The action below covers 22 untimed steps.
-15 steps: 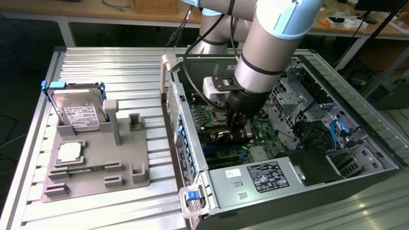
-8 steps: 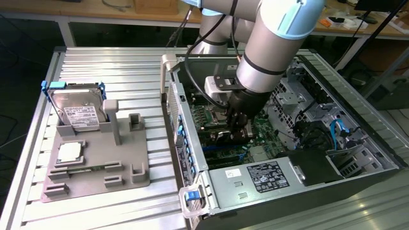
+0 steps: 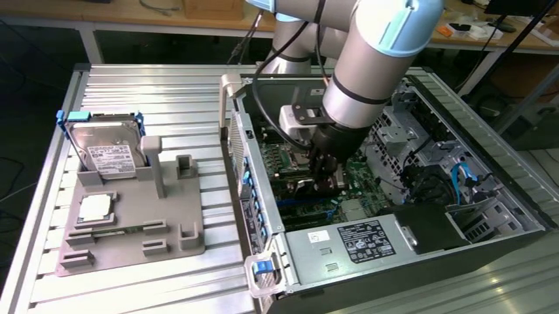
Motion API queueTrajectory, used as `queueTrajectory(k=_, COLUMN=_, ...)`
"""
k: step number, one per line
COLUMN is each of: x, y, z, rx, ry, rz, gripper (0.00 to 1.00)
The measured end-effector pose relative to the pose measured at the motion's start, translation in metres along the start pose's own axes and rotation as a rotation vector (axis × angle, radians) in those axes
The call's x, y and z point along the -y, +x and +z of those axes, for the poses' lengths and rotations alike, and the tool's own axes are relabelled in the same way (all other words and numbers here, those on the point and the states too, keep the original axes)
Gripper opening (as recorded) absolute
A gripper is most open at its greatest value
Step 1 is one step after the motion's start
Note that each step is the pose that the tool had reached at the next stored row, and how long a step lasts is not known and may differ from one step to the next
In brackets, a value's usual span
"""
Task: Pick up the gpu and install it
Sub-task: 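Insert the gpu into the slot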
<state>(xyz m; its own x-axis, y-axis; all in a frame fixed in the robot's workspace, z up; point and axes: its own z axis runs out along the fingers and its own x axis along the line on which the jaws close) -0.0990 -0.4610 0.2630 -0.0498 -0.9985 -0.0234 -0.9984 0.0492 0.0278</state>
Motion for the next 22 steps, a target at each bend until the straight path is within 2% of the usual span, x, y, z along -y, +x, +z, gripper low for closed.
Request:
queueTrajectory(k=10, x=0.0001, y=0.0002, z=0.0056, rx=0.0031, ry=-0.0014, rz=0.0, gripper=0.27)
queueTrajectory(k=17, x=0.0002, y=0.0001, z=0.0058, rx=0.0049, ry=-0.0152, rz=0.0, gripper=0.27)
queueTrajectory(k=22, x=0.0001, y=0.0001, z=0.0055, rx=0.0051, ry=-0.0174, rz=0.0, gripper=0.27)
